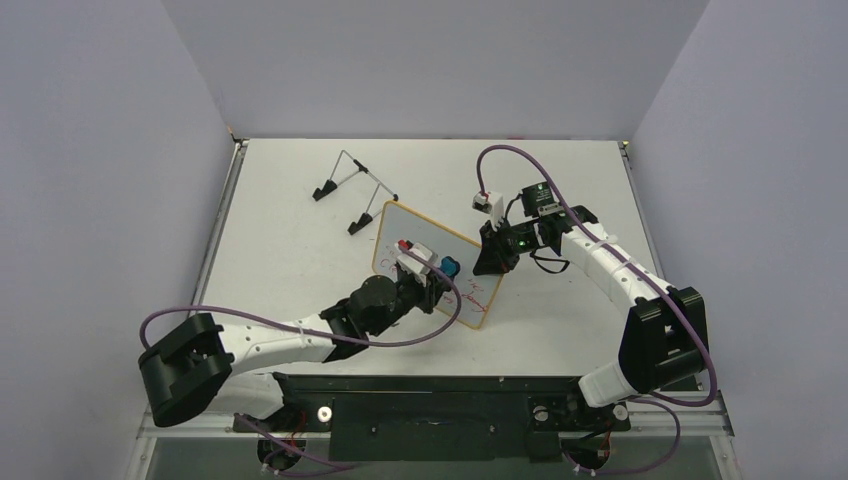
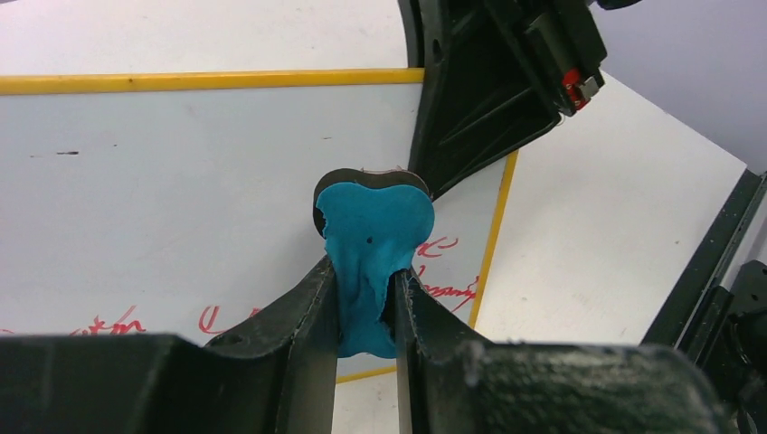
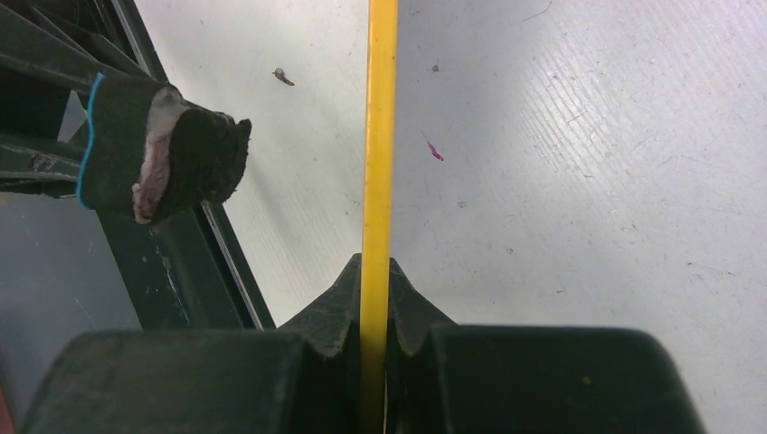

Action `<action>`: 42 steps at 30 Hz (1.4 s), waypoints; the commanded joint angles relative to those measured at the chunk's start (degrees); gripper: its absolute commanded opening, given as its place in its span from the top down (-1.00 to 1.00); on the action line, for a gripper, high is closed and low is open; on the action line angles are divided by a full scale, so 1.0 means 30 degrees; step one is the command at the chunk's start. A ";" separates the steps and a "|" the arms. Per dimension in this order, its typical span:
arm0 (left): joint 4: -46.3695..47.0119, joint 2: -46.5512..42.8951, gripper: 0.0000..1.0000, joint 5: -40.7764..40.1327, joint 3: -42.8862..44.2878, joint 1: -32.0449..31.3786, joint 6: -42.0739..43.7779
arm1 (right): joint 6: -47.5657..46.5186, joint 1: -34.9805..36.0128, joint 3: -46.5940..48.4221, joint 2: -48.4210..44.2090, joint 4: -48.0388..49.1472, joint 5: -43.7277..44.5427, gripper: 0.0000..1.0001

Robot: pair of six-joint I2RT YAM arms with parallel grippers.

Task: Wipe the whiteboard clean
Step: Erase the center of the board with the whiteboard.

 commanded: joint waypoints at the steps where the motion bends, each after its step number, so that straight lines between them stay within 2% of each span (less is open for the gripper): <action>1: -0.1153 0.0284 1.00 0.0318 0.0583 -0.0296 0.0314 | -0.0362 0.0096 0.0124 -0.0418 0.0186 -0.0744 1.00; 10: -0.0780 0.3036 1.00 -0.2224 0.1696 -0.0294 0.0869 | -0.0336 0.0065 0.0101 -0.0453 0.0219 -0.0772 1.00; 22: 0.0723 0.4790 1.00 -0.3579 0.3132 -0.0739 0.1351 | -0.0362 0.0067 0.0089 -0.0346 0.0223 -0.0752 1.00; 31: -0.0146 0.5926 1.00 -0.2716 0.3015 -0.1051 0.1111 | -0.0406 0.0067 0.0091 -0.0325 0.0227 -0.0727 1.00; 42: -0.0305 0.4621 1.00 -0.1589 0.2459 -0.0847 0.0544 | -0.0388 0.0052 0.0091 -0.0315 0.0234 -0.0749 1.00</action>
